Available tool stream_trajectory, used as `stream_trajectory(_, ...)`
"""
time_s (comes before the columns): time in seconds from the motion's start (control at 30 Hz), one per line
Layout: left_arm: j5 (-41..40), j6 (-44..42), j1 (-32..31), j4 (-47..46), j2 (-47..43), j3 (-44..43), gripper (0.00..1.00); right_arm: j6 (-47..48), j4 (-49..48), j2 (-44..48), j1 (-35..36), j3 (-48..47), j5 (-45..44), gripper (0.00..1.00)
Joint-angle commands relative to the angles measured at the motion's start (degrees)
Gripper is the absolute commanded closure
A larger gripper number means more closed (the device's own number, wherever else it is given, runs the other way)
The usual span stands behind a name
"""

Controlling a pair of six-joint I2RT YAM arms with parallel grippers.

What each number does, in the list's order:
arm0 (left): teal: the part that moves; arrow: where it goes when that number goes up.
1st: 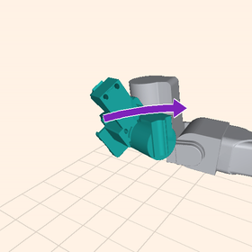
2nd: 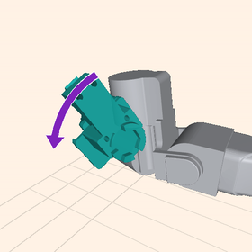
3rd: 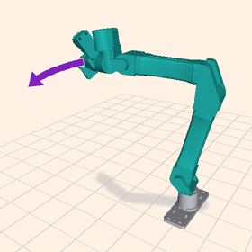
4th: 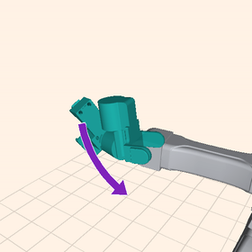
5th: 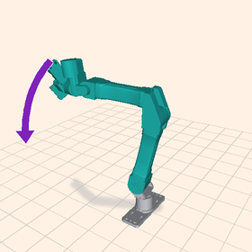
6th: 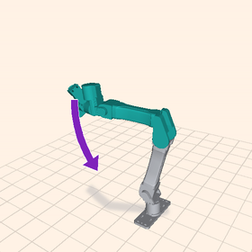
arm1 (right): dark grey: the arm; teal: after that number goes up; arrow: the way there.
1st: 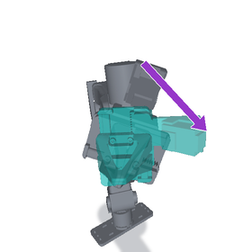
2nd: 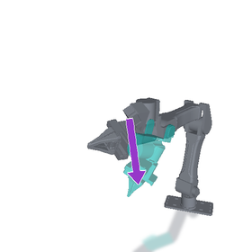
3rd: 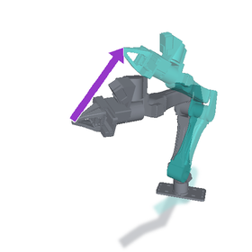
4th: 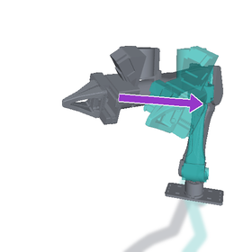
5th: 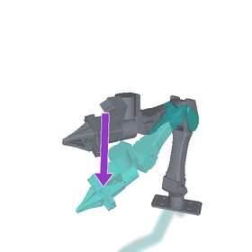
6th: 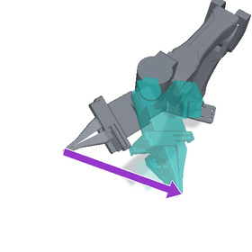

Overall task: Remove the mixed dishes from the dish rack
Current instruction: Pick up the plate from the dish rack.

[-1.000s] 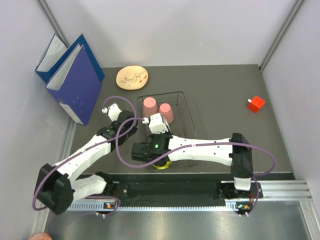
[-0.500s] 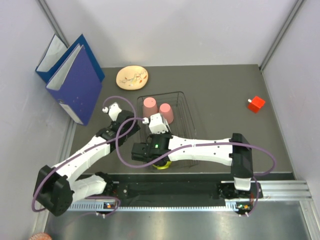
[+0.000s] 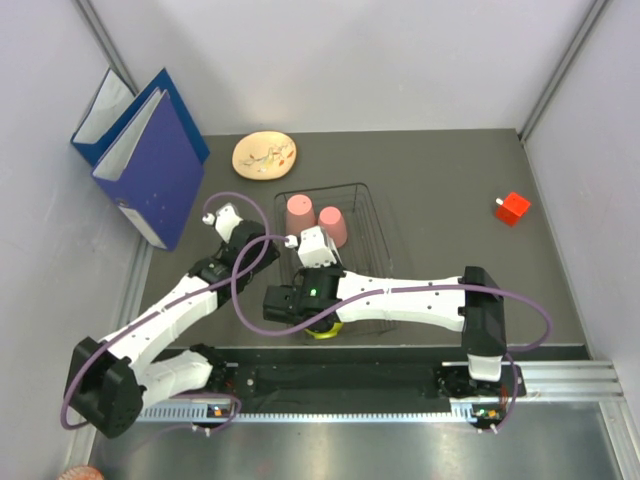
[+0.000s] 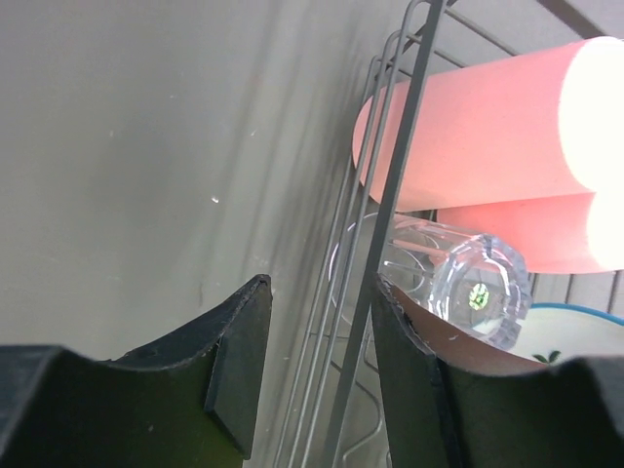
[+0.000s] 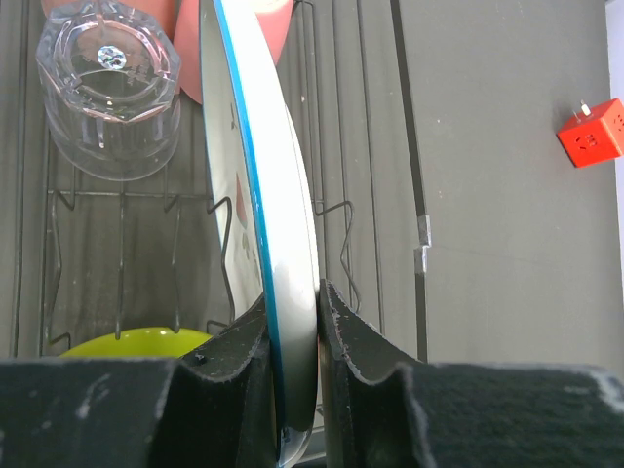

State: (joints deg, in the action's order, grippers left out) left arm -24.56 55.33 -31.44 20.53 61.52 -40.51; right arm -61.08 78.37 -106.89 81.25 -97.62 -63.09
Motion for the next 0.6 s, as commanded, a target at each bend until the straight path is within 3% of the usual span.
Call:
stream_trajectory(0.0, 0.12, -0.92, -0.11, -3.04, -3.5, 0.61, 0.5, -0.09, 2.49, 2.92, 0.4, -4.24, -5.82, 1.0)
stream_trajectory(0.23, 3.98, -2.6, -0.11, -4.53, 1.48, 0.08, 0.51, 0.17, 2.32, 2.39, 0.4, -4.77, -5.46, 1.0)
stream_trajectory(0.33, 6.71, -3.38, -0.11, -6.55, 4.74, 0.87, 0.6, 0.43, 2.32, 2.48, 0.4, -4.77, -5.46, 1.0)
stream_trajectory(0.43, 6.89, -3.04, -0.11, -6.91, 6.24, 1.4, 0.76, 0.7, 2.32, 2.74, 0.4, -4.68, -5.55, 1.0)
stream_trajectory(0.47, 6.54, -2.95, -0.11, -7.0, 6.25, 1.75, 0.83, 0.7, 2.32, 2.74, 0.4, -4.68, -5.64, 1.0)
stream_trajectory(0.5, 6.28, -2.95, -0.11, -7.26, 6.07, 1.93, 1.0, 0.87, 2.32, 2.74, 0.31, -4.68, -5.64, 1.0)
stream_trajectory(0.57, 6.01, -3.3, -0.11, -7.53, 6.07, 2.02, 1.0, 0.87, 2.32, 3.0, 0.4, -4.94, -5.64, 1.0)
